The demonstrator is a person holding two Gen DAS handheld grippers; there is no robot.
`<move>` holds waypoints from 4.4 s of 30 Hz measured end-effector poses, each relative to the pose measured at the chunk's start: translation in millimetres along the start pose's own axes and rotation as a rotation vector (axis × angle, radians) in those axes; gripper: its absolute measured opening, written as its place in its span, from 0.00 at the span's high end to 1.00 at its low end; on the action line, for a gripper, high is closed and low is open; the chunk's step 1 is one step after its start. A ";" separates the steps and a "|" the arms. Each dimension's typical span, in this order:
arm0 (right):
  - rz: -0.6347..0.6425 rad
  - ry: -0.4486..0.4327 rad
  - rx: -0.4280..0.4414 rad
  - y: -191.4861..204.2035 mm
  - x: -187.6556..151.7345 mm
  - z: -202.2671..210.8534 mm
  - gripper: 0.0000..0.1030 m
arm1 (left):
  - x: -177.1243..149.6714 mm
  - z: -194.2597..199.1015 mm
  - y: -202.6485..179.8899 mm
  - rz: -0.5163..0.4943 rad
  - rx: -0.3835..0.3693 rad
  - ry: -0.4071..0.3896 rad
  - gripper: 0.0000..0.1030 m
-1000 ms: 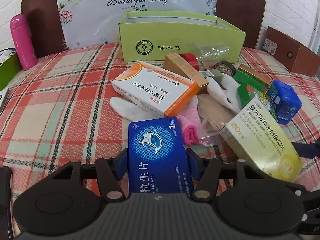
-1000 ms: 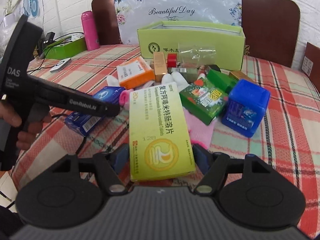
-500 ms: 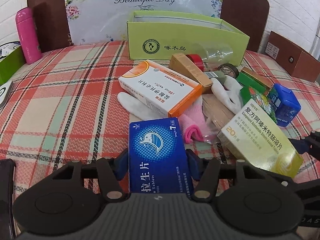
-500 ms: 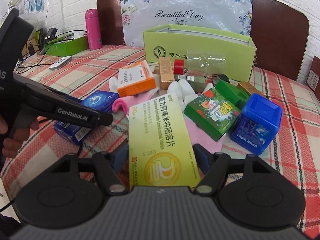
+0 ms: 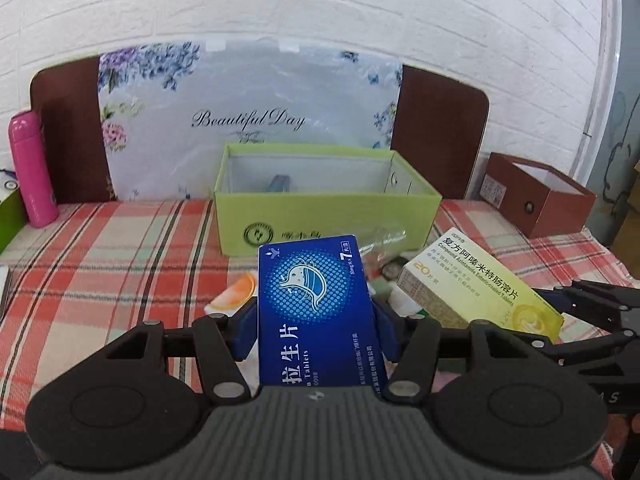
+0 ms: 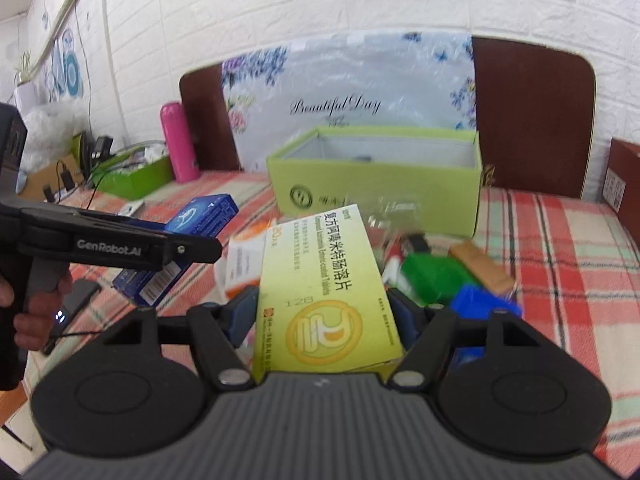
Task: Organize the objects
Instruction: 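Lower both medicine boxes into the lime-green box and open both tools, then grasp the white-orange medicine box with the left tool while the right tool grasps the blue container, then place the white-orange box and blue container into the lime-green box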
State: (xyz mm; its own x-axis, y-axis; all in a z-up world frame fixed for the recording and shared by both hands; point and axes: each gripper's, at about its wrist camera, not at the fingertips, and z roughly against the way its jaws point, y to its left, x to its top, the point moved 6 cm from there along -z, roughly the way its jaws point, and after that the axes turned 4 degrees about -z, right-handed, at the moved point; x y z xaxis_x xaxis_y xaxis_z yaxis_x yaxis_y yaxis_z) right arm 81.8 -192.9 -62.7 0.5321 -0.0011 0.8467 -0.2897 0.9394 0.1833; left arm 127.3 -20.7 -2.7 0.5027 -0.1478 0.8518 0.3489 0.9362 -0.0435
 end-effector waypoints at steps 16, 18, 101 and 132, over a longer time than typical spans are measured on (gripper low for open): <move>-0.064 -0.139 -0.115 -68.9 116.7 -75.1 0.34 | 126.9 -92.3 1.2 0.045 -0.061 -0.089 0.40; -0.066 -0.135 -0.135 -79.7 125.8 -95.8 0.34 | 136.6 -114.7 2.8 0.046 -0.058 -0.078 0.41; -0.287 -0.013 -0.299 -83.9 -40.7 -25.6 0.00 | -51.4 -46.0 29.7 0.025 0.088 0.179 0.25; -0.173 0.048 -0.385 -109.0 -48.7 -22.4 0.45 | -59.5 -76.1 47.5 0.161 0.171 0.250 0.29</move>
State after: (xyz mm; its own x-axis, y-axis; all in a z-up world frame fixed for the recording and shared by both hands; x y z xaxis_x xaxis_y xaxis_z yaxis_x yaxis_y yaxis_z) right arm 105.2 -287.5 -135.0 0.5857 -0.1627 0.7941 0.1209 0.9862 0.1129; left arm 174.2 8.2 -95.1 0.7263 -0.0478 0.6857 0.1226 0.9906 -0.0608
